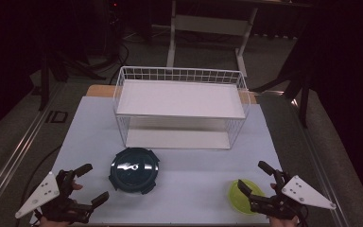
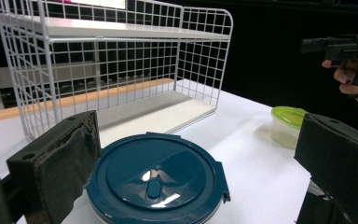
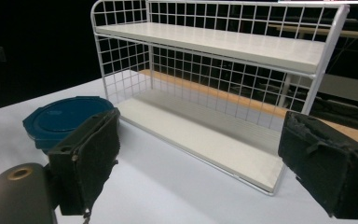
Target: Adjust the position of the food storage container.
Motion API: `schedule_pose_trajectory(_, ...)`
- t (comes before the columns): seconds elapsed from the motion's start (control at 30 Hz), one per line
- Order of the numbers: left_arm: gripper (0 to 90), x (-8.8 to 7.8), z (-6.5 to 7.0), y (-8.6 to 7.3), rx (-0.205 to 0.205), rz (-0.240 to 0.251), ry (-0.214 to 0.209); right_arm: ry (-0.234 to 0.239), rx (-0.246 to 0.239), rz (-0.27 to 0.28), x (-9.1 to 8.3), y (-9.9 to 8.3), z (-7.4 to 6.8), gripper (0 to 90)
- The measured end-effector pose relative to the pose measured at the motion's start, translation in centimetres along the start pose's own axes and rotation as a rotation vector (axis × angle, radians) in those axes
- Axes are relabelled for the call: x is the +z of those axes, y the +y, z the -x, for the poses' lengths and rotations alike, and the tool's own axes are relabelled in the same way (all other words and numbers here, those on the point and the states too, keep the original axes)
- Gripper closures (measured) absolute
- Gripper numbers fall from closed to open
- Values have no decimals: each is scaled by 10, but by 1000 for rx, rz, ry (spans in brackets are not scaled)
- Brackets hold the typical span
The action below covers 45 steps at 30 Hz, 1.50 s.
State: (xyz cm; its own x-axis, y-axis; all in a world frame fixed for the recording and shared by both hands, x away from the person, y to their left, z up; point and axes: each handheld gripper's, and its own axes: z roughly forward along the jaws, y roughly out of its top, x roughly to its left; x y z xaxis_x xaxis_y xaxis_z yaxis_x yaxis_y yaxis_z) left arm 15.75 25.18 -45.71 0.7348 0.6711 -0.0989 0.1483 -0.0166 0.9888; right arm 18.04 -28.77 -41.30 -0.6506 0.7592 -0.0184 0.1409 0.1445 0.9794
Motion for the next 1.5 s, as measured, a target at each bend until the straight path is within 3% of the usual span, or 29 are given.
schedule_pose_trajectory(0.23, 0, -1, 1, 10, 4, 8, -28, 13, -6, 5, -2, 13, -3, 109)
schedule_pose_trajectory(0.4, 0, -4, -1, 19, 13, 25, -13, -3, -3, 19, -5, 19, -1, 109)
schedule_pose_trajectory(0.53, 0, -4, -6, 28, 11, 17, -33, 3, -6, 4, -2, 22, 1, 109)
schedule_pose_trajectory(0.67, 0, 1, -7, 34, 18, 2, -38, 9, -4, 13, 0, 23, 2, 109)
schedule_pose_trajectory(0.8, 3, 9, -8, 33, 2, -39, -81, 25, 6, 11, 4, 23, 4, 109)
schedule_pose_trajectory(0.83, 4, 14, -8, 32, -5, -60, -108, 35, 2, 11, 6, 22, 5, 109)
schedule_pose_trajectory(1.0, 12, 20, -9, 30, -9, -83, -131, 75, 15, 9, 11, 20, 9, 109)
schedule_pose_trajectory(1.17, 146, 21, -11, 25, 11, -104, -172, 102, 10, 2, 16, 17, 11, 109)
schedule_pose_trajectory(1.3, 296, 22, -21, 13, -6, -145, -190, 145, 14, -3, 18, 15, 12, 114)
schedule_pose_trajectory(1.5, 512, 23, -33, -8, -13, -225, -163, 145, 13, -11, 19, 12, 12, 120)
